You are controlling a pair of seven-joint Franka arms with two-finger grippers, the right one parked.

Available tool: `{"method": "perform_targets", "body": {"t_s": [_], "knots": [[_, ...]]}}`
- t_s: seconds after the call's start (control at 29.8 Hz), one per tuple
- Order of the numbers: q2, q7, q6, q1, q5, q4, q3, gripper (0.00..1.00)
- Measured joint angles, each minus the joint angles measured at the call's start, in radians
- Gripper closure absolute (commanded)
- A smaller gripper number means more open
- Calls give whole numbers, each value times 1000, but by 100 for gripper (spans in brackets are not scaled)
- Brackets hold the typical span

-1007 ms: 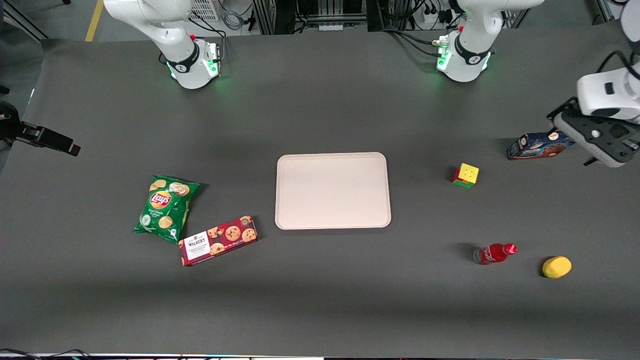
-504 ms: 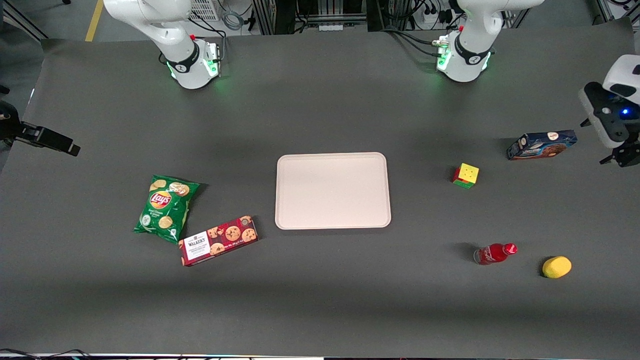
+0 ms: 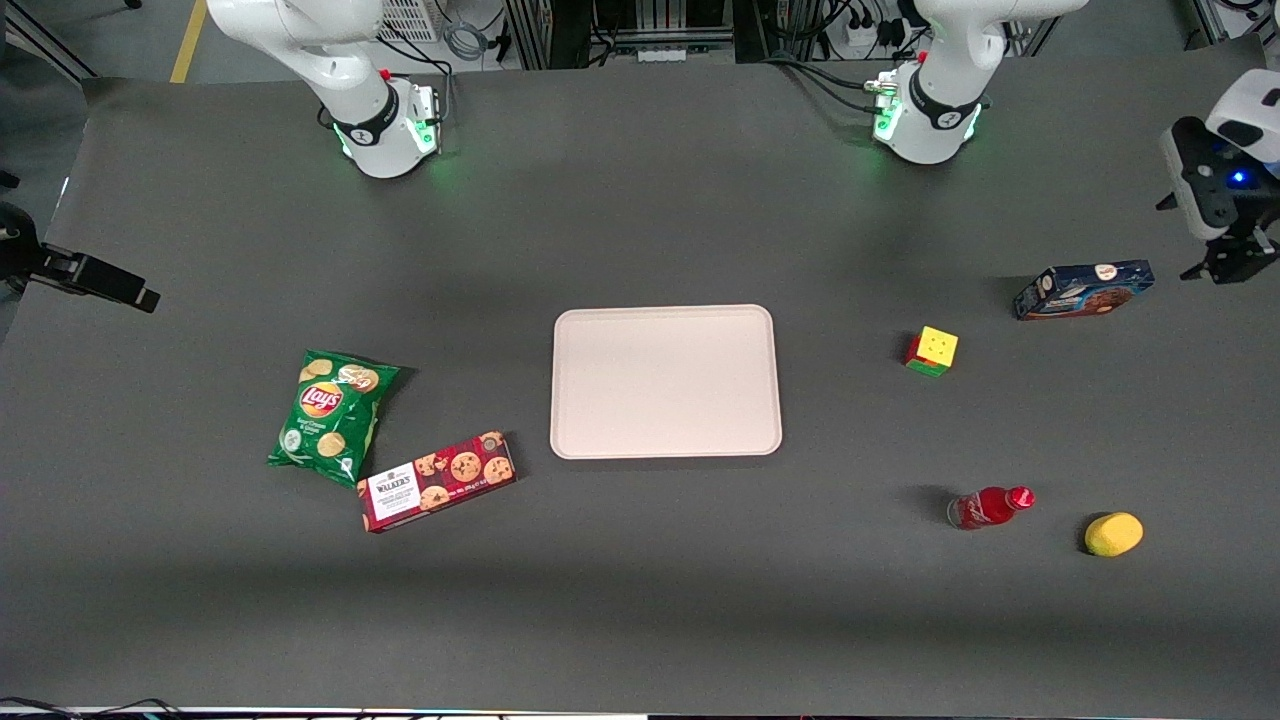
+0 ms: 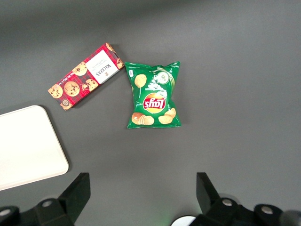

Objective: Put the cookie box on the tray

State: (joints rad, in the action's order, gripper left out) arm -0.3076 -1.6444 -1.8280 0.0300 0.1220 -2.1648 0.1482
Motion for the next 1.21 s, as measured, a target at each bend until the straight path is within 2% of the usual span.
{"method": "perform_targets", "body": {"t_s": [0.24, 0.44, 0.57, 0.81, 1.21], "knots": [[-106, -74, -104, 0, 3, -172, 68, 0], [-138, -144, -225, 2, 53, -275, 163, 0], [-136, -149, -298, 2, 85, -319, 202, 0], [-111, -149, -431, 2, 99, -402, 266, 0], [-12, -149, -585, 1, 99, -447, 275, 0]]}}
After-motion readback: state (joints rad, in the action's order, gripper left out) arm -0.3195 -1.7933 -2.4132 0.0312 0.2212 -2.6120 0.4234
